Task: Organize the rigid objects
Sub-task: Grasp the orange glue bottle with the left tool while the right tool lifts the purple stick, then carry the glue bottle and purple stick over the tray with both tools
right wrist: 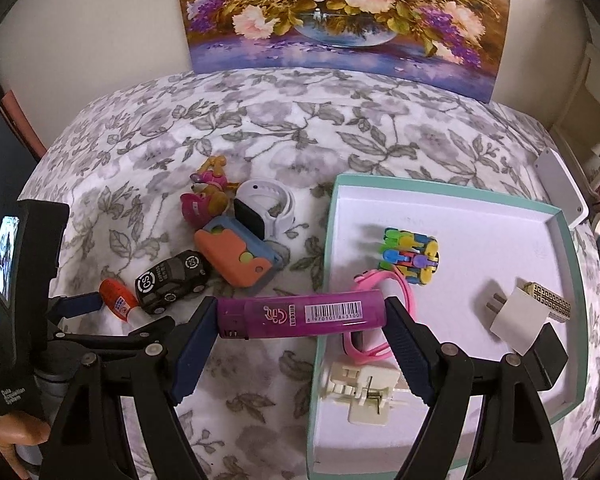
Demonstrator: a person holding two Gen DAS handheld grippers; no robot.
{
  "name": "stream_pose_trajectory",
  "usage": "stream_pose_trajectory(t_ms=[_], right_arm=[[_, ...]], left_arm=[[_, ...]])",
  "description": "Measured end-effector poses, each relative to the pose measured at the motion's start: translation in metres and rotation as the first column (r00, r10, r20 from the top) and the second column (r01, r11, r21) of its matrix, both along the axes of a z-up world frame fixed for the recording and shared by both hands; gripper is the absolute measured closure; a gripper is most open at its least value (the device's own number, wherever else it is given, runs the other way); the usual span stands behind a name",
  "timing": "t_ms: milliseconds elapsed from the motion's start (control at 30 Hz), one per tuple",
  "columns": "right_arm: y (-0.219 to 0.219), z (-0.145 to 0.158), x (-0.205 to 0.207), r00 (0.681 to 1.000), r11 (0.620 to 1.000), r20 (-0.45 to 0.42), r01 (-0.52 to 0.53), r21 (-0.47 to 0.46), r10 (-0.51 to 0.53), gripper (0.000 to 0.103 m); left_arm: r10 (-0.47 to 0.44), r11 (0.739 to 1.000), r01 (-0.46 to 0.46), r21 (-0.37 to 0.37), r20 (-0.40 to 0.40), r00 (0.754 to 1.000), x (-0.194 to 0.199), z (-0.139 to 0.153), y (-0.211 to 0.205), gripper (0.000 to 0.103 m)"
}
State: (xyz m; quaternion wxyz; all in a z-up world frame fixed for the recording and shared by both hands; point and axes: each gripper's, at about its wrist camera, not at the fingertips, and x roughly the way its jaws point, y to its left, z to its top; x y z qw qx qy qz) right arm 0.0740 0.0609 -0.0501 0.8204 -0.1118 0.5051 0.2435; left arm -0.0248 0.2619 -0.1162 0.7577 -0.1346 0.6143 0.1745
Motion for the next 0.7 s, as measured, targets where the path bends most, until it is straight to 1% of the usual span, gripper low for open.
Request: stream_pose_trajectory(t_ms=[33,200,300,500,600,700], right_arm=[[-0.001,0.001,0.0,1.0,1.0,-0.001,0.003,0.003,-0.003,0.021],[-0.009,0.006,0.0,0.999,0.999,-0.017,0.041,0.033,-0.04,0.021],[-0.014,0.011,-0.001,0.998,0.997,-0.017,0.061,0.045,-0.06,0.021],[-0.026,0.019,0.001,0.996,0.994,-0.006,0.09,0.057,-0.09,0.021],[-0.037,0.019,0.009,0.992,0.99,-0.015,0.124,0.066,-0.123,0.021],[-0.049,0.019,0.017,0.985,0.985,0.012,0.17,0.029,-0.17,0.021]], left_arm=[[-0.004,1.0,0.004,0.003,0.003,1.0,0.005,0.0,-0.001,0.007],[-0.032,0.999,0.032,0.018,0.029,0.999,0.017,0.004,-0.018,0.025],[-0.042,0.999,0.041,0.026,0.028,0.999,0.025,0.006,-0.029,0.025],[-0.008,1.0,0.008,0.01,0.042,0.999,0.037,0.014,-0.041,0.025],[0.002,1.0,-0.004,0.019,0.081,0.997,0.04,0.029,-0.044,0.025],[0.015,1.0,-0.017,0.015,0.138,0.99,0.046,0.048,-0.05,0.025]])
